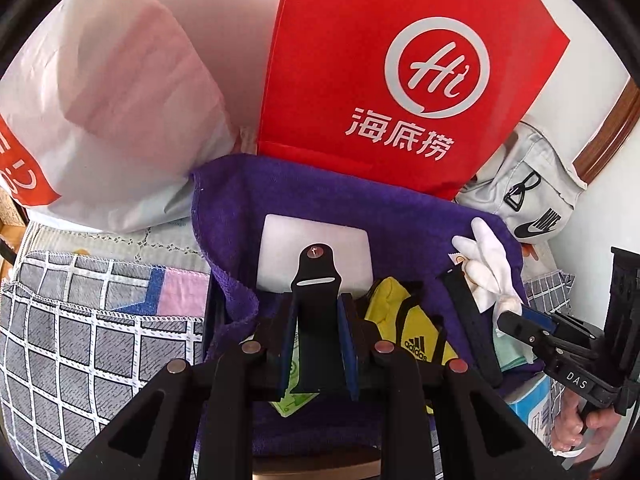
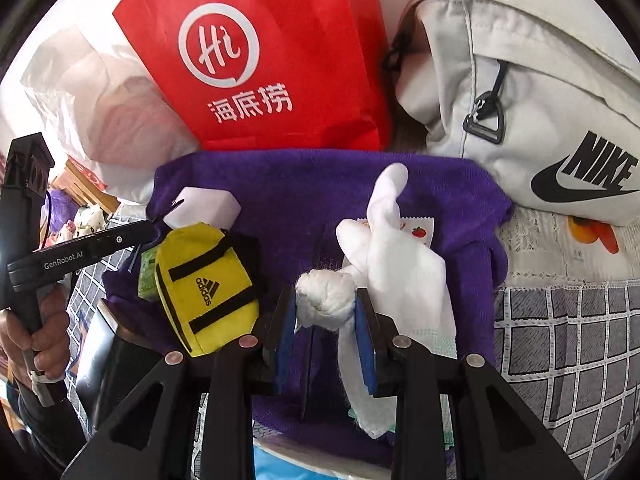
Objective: Organize soft objects
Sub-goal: 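Open the right tool to release the ball on the towel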
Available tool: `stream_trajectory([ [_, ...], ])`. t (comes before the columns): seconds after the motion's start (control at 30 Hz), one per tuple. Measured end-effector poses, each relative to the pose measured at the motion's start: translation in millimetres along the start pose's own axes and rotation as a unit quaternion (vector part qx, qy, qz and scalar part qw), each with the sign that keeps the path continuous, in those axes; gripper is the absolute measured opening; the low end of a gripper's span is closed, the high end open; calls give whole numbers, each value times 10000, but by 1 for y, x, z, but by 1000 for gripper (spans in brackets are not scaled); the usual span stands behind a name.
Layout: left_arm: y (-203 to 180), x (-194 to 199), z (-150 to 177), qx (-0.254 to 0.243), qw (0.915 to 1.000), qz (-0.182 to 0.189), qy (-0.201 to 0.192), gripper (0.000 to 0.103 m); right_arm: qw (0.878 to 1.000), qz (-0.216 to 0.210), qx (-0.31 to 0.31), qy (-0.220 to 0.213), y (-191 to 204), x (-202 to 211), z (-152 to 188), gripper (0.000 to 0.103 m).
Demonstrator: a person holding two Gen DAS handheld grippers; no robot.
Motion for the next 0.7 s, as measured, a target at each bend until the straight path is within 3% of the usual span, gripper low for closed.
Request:
stream_trajectory([
  [0.2, 5, -5, 1, 89, 9999, 42, 93, 20, 9998, 36, -29, 167, -1, -8, 2, 32],
  [0.4, 5, -8, 3, 135, 9995, 130, 239, 22, 9999, 47, 129, 74, 7, -2, 0, 40],
  [0.47, 4, -9, 5, 99, 9994, 127, 306, 37, 9998, 51, 168, 0, 9, 2, -1, 45],
  [0.53, 2, -7, 6, 74, 9995, 51, 296, 45, 9997, 71, 204, -66, 11, 5, -1, 45],
  [0.7, -6, -2, 7, -71, 9996, 42, 258, 47, 9984, 220, 454, -245, 18, 15, -1, 53],
])
Point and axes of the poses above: each gripper's, at about its wrist camera, not at the fingertips, and x roughly against the way its jaws point, y to its left, z to its underside, the point moved 4 cm from there along -x, roughly the way its jaws point, and after that the axes turned 2 degrees about y, right-handed, at the moved point
